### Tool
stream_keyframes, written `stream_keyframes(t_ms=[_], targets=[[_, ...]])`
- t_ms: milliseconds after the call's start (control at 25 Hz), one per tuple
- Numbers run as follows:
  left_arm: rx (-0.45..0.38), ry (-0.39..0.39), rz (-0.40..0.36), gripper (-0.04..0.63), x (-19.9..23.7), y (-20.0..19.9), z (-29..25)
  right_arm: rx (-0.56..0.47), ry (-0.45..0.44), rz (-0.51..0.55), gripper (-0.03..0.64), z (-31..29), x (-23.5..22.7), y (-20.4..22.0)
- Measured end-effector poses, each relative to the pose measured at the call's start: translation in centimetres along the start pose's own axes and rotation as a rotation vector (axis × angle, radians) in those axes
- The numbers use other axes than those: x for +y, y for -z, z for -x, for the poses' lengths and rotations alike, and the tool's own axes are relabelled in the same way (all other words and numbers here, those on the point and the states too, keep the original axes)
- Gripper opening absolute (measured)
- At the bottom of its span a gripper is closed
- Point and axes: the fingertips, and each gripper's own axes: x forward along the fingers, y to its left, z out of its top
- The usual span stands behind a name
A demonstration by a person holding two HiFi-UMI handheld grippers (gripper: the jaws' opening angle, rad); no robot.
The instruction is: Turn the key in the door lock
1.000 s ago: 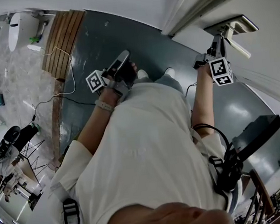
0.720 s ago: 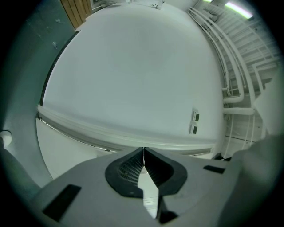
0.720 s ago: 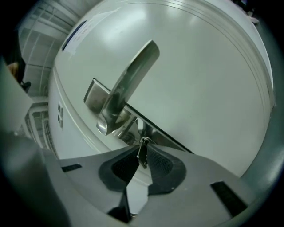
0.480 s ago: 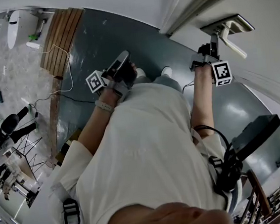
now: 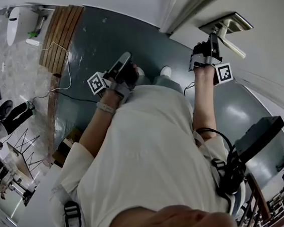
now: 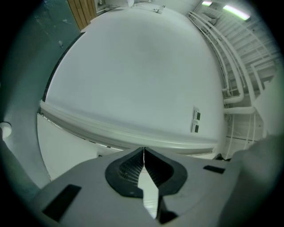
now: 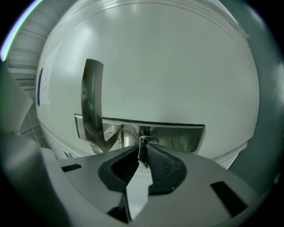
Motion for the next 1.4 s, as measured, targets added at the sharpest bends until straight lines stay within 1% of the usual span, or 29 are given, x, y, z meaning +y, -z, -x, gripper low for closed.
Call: stream_keyframes(t_ms=[80, 240, 400, 560, 680, 960, 1200, 1400], targets=[[-0.005, -0.001, 0.001, 0.009, 0.2, 0.7, 0.1, 0.003, -0.028, -0.061, 0.054, 0.2, -0.1, -0.3], [-0.015, -0.008, -0.004, 0.009, 0.4, 1.5, 0.5, -0.011, -0.119, -0.281, 0.04, 0.3, -0.7, -0.5], [-0.022, -0.021, -0.011, 0.009, 0.6, 2.1, 0.8, 0.0, -0.17, -0.364, 0.04, 0.3, -0.8, -0.6], [-0.029, -0.036, -0.008, 0.009, 1.2, 2.6, 1.3, -0.016, -0.204, -0.46, 0.04, 0.4, -1.3, -0.7], [-0.029, -0.04, -0.009, 0.009, 1.4, 2.7, 1.3, -0.011, -0.22, -0.473, 0.04, 0.2, -1.4, -0.7], [-0.028, -0.045, -0.013, 0.009, 1.7, 2.9, 1.3, 0.0, -0.228, -0.451, 0.04, 0.2, -1.5, -0.7], [-0.026, -0.045, -0.006, 0.009, 1.6, 2.9, 1.1, -0.01, -0.23, -0.4, 0.04, 0.3, -1.4, -0.9], [-0.01, -0.038, 0.003, 0.009, 1.7, 2.6, 0.4, 0.013, -0.198, -0.377, 0.043, 0.6, -1.5, -0.8]])
